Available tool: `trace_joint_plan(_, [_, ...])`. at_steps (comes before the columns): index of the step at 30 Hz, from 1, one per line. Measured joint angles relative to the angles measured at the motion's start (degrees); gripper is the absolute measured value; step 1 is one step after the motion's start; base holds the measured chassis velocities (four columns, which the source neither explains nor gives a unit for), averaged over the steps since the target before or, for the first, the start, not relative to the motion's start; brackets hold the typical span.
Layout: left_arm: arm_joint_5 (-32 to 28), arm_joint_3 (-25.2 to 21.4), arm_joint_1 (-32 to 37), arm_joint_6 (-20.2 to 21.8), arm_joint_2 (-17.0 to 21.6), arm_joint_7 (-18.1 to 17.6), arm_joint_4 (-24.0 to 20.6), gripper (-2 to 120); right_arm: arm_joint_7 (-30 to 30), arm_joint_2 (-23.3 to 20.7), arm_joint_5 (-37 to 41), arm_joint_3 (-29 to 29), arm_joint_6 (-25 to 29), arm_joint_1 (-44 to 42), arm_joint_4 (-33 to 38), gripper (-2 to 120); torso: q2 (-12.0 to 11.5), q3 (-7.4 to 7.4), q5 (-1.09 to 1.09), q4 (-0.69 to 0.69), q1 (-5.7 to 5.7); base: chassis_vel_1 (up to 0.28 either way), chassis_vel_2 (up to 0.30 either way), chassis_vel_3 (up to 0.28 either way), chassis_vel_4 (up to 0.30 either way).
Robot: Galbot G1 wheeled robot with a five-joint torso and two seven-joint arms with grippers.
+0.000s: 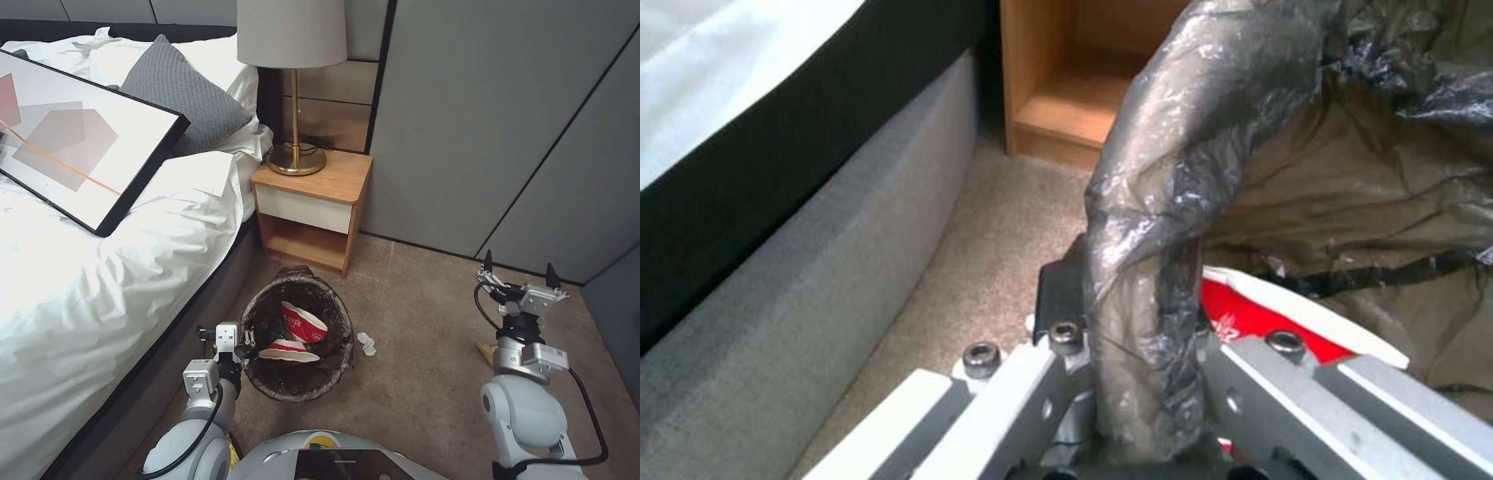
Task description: Pick up the trash bin, then pick up the garbage from the floor and place it into the trash bin.
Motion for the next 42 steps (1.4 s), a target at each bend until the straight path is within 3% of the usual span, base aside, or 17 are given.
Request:
trace_joint_plan(2, [0.05,-0.02,0.14,0.00,0.05,0.00,-0.16,0,1.34,-0.91,5.96,0.09,-5.19,1.67,-4.44,100,0.00,0.00,0.00,-0.01,0.00,0.000,0.000,0.000,0.000])
trace_joint_plan(10, [0.49,0.13,0.26,0.00,0.01,0.01,-0.28,0,1.19,-2.43,16.27,-1.06,-11.97,6.19,-16.21,100,0.00,0.00,0.00,0.00,0.00,0.000,0.000,0.000,0.000])
trace_joint_plan(23, [0.51,-0.03,0.44,-0.01,0.20,0.04,-0.32,0,1.30,-2.46,15.74,-2.12,-12.26,14.68,-36.37,100,0.00,0.00,0.00,0.00,0.00,0.000,0.000,0.000,0.000])
trace_joint_plan(42, [0.52,0.21,0.30,-0.19,0.13,0.03,0.14,0,0.20,-2.29,12.96,2.61,-8.29,13.28,-38.86,100,0.00,0.00,-0.01,0.00,0.00,0.000,0.000,0.000,0.000])
